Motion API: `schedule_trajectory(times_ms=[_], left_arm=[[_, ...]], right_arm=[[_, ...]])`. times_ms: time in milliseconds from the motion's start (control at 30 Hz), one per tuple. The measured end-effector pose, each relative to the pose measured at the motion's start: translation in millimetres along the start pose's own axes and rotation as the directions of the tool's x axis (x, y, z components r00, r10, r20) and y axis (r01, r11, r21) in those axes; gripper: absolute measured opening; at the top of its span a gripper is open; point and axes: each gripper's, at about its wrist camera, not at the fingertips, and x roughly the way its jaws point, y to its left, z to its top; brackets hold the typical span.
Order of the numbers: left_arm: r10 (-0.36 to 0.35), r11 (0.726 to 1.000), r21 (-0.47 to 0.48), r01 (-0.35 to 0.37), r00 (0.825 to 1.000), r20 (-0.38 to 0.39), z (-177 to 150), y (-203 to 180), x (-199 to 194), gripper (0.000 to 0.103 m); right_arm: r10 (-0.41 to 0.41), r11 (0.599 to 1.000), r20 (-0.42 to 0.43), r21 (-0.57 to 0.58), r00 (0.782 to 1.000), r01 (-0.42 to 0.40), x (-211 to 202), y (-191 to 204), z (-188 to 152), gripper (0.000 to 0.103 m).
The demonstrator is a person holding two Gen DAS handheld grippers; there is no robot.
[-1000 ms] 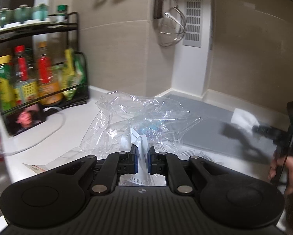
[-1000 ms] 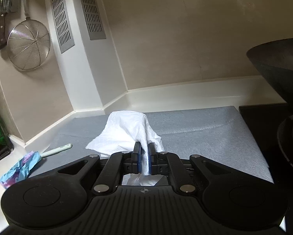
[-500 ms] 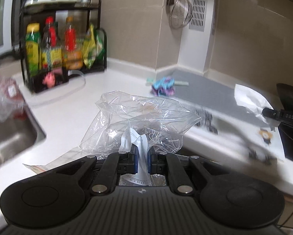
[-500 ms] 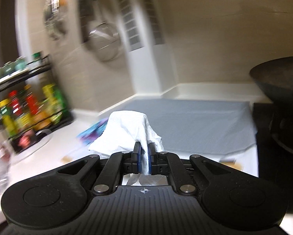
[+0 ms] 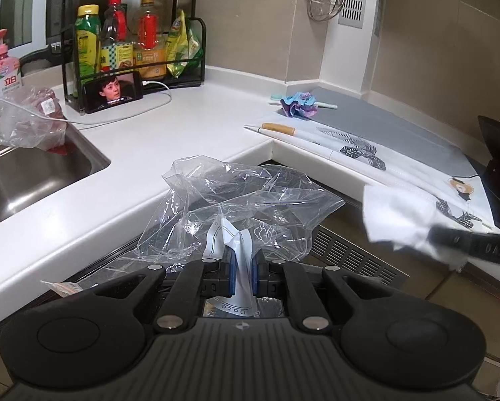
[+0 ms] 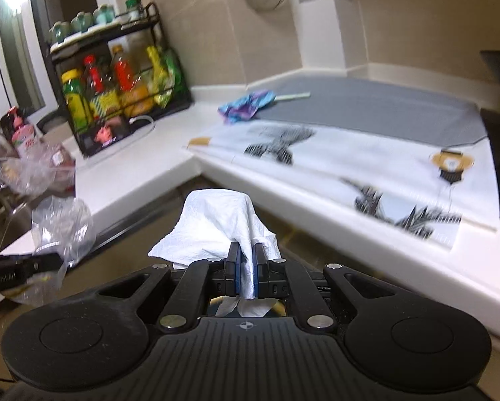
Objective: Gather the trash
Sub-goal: 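Lift the zip bag and towel with both grippers and carry them toward the bin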
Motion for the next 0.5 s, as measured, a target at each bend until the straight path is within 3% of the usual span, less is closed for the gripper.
schedule_trajectory(times_ms=[300,500], left_arm=[[-0.010,1.000,-0.012,0.011,0.998,0.057,13.5,4.2,-32.7,0.009],[-0.028,0.999,-0.014,0.030,0.995,0.091,33.5,7.4,-61.7,0.009]], right_arm=[[0.032,0.999,0.038,-0.024,0.999,-0.031,-27.1,16.3,9.3,0.008],[0.107,0.994,0.074,-0.016,0.992,-0.106,-51.4,23.6,28.0,0.008]])
